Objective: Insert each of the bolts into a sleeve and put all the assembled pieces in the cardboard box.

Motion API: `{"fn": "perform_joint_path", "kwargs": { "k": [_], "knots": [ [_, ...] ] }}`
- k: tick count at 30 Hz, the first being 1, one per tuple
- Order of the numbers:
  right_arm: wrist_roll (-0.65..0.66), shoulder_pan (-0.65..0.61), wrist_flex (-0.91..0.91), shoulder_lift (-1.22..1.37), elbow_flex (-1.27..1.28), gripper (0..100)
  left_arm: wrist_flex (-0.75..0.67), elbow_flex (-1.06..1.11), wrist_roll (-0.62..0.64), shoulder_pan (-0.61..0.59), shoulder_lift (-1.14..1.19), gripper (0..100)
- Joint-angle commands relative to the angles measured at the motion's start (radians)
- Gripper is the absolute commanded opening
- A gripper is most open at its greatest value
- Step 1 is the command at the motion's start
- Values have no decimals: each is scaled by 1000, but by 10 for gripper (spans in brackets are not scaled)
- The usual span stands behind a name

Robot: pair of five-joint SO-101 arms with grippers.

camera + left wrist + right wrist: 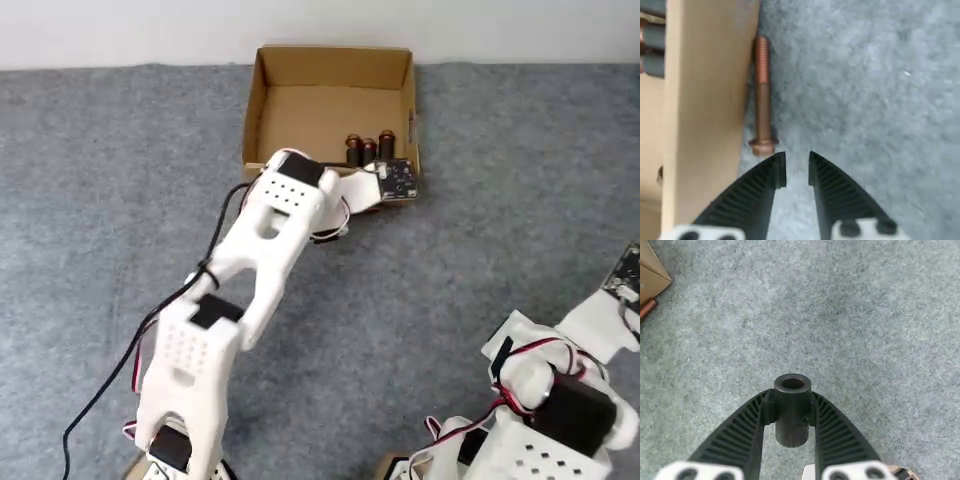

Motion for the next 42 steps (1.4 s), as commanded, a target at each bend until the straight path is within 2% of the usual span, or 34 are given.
{"fn": "perform_joint_path", "kwargs": {
  "k": [1, 9, 16, 19, 24, 33, 36, 42],
  "knots": [
    [-8, 7, -1, -2, -6, 9, 71, -229, -11, -9, 101, 90],
    [-6, 7, -1, 2, -2, 9, 184, -638, -9, -3, 408, 90],
    [28, 7, -1, 4, -2, 9, 288, -855, -8, -2, 540, 87],
    [51, 7, -16, -2, -2, 9, 325, -855, -8, -3, 543, 85],
    [51, 7, -56, -1, -2, 9, 416, -854, -64, -2, 543, 3],
    [51, 7, -79, 2, -2, 9, 419, -837, -74, -2, 502, 5],
    [51, 7, -101, 4, -2, 9, 419, -723, -74, 14, 388, 5],
    [51, 7, -150, 4, -2, 9, 411, -354, -81, 38, 61, 5]
  ]
}}
